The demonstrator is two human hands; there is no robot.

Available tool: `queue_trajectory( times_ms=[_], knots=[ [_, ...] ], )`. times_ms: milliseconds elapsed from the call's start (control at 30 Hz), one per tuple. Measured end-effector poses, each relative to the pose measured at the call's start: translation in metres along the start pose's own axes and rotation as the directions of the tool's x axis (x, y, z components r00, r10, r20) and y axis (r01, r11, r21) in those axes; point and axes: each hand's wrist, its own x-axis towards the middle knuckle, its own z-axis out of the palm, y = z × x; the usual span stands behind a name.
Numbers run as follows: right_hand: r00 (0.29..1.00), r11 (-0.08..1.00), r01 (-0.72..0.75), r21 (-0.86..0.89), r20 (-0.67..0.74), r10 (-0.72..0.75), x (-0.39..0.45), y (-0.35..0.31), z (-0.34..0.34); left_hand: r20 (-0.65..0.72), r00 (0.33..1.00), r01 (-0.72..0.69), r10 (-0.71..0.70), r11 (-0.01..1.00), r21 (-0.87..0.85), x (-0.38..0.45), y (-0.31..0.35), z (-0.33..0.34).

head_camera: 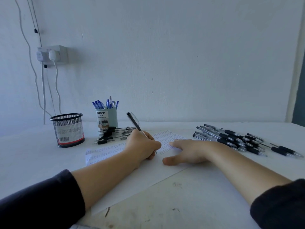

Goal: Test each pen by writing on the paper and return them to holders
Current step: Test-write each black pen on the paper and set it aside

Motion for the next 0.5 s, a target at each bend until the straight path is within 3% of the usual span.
queue_trajectory(
  times_ms=[500],
  knots=[
    [1.0, 1.0, 0.002, -0.003, -0.003, -0.002, -0.0032, -0.0015, -0.0005, -0.014, 1.0, -0.023, 0.023, 0.999, -0.036, -0.001, -0.0024, 0.0001]
  ],
)
